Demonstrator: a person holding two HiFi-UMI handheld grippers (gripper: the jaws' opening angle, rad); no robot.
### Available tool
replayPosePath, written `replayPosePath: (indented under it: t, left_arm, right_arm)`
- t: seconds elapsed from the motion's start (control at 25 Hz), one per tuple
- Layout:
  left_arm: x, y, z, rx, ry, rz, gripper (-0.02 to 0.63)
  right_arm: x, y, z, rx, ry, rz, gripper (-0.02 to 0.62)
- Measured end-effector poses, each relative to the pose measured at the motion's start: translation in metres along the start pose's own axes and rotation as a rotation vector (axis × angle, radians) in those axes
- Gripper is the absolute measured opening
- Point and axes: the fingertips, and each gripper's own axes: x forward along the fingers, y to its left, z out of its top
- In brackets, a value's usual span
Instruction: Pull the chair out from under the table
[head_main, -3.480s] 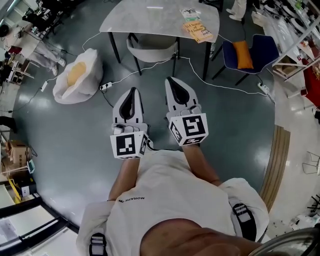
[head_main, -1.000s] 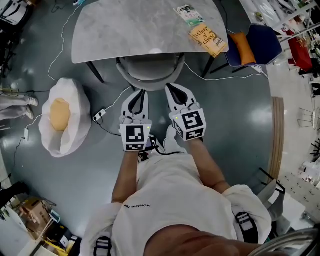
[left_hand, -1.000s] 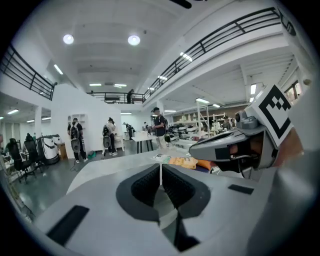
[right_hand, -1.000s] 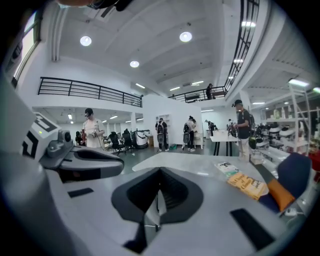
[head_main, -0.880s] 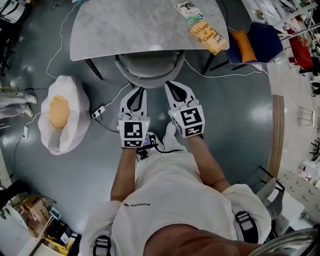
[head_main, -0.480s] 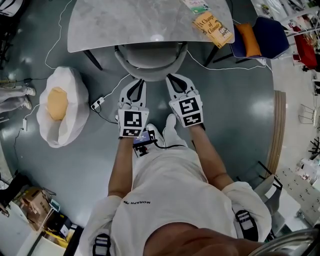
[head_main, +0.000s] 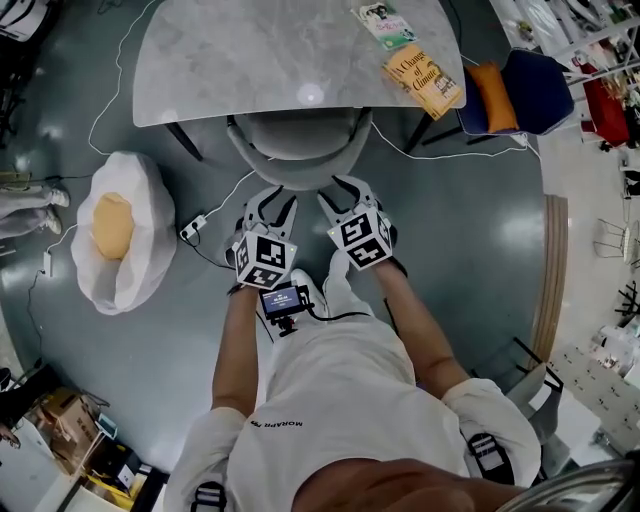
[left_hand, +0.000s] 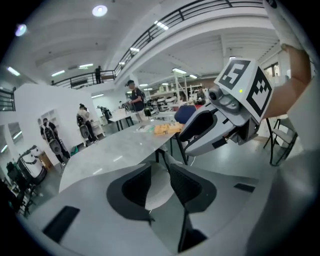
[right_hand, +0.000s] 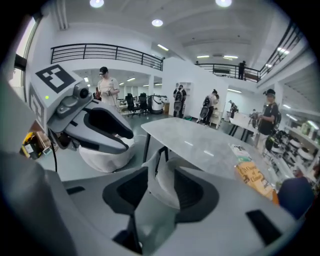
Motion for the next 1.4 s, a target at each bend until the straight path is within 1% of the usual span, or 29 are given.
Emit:
replayPosePath:
  t: [0.04,0.16,0.24,0.32,0.44,0.52,0.6,0.68,0.72,0.84,0.92,0.96,1.04,1.12,1.24,1.4]
  left_arm:
    - [0.002,-0.001,-0.002,0.029,0.015,-0.007,0.109]
    - [0.009,-0.001,-0.008,0.103,0.055,-0.028,0.15]
    - [0.017,-0.001,-0.015,0.147,0.09,-0.037,0.181]
    - [0.026,-0.001,-0.027,0.207,0.141,-0.037,0.213]
    - [0.032,0.0,-0.042,0.269,0.186,-0.038,0.219]
    - [0.037,0.003,-0.047,0.306,0.204,-0.04,0.222]
    - [0.047,0.001,-0.048,0.362,0.218,-0.049,0.233]
    - [0.057,-0.007,-0.054,0.432,0.231,-0.069,0.253]
    - [0.062,-0.009,-0.058,0.467,0.238,-0.081,0.273]
    - [0.071,-0.011,-0.07,0.547,0.255,-0.114,0.279]
    - [0.076,-0.014,-0.077,0.583,0.27,-0.139,0.279]
    - [0.08,-0.016,-0.081,0.606,0.283,-0.152,0.28]
    - [0.087,-0.02,-0.089,0.659,0.306,-0.173,0.279]
    - [0.094,-0.023,-0.097,0.693,0.319,-0.188,0.279]
    - [0.104,-0.024,-0.107,0.73,0.339,-0.202,0.279]
    - [0.114,-0.023,-0.119,0.769,0.38,-0.194,0.279]
  right_arm:
    - [0.003,0.002,-0.002,-0.02,0.013,0.014,0.158]
    - [0.011,0.004,-0.007,-0.104,0.05,0.036,0.173]
    - [0.016,0.002,-0.008,-0.167,0.063,0.032,0.186]
    - [0.021,0.0,-0.01,-0.227,0.072,0.019,0.197]
    - [0.031,0.004,-0.016,-0.301,0.099,0.018,0.209]
    - [0.038,0.004,-0.018,-0.349,0.111,0.023,0.213]
    - [0.044,0.001,-0.023,-0.412,0.126,0.027,0.221]
    - [0.049,0.001,-0.032,-0.467,0.141,0.038,0.222]
    - [0.054,0.002,-0.036,-0.493,0.147,0.044,0.222]
    - [0.07,0.004,-0.043,-0.597,0.172,0.038,0.227]
    - [0.078,0.004,-0.052,-0.675,0.206,0.027,0.224]
    - [0.081,0.005,-0.059,-0.703,0.229,0.036,0.224]
    - [0.085,0.008,-0.073,-0.723,0.274,0.076,0.225]
    - [0.091,0.01,-0.085,-0.737,0.311,0.106,0.229]
    - [0.1,0.008,-0.094,-0.781,0.336,0.108,0.259]
    - [0.109,0.007,-0.104,-0.82,0.362,0.118,0.259]
